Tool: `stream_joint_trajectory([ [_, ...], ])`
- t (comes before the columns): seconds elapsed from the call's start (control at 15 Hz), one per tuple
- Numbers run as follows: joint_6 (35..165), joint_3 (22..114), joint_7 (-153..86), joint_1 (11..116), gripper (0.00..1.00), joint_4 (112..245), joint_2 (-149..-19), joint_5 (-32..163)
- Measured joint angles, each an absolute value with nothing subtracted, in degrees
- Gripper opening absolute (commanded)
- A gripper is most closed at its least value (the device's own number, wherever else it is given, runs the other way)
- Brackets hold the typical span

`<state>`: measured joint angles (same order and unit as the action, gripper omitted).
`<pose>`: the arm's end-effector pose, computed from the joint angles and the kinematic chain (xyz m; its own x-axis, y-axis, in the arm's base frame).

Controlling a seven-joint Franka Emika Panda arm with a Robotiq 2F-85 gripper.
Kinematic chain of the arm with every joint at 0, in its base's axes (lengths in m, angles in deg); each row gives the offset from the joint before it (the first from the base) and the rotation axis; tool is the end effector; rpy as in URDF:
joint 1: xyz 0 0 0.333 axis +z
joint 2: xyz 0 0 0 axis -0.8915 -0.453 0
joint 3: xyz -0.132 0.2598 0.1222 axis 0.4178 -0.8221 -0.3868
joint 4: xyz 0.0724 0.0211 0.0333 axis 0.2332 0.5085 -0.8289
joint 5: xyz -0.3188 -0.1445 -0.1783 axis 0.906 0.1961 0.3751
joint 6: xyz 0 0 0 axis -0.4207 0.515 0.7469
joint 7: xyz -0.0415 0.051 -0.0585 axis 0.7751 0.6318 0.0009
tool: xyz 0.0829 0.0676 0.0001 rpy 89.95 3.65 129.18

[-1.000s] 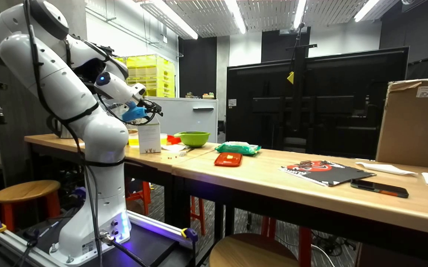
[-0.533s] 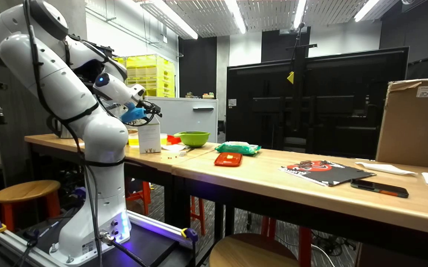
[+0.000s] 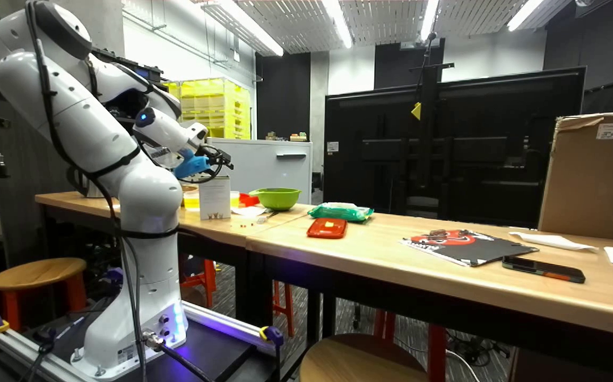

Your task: Close the box

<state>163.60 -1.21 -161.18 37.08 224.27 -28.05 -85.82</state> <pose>0.3072 0.2000 0.4369 0.4700 0.3399 0.8146 0.1136 -0.9385 0.3260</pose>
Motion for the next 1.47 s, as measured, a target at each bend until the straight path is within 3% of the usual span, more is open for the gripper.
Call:
stream_joint_trajectory([
  [1.47, 163.6, -1.3, -161.9, 37.3, 1.0, 224.7, -26.5, -85.8],
])
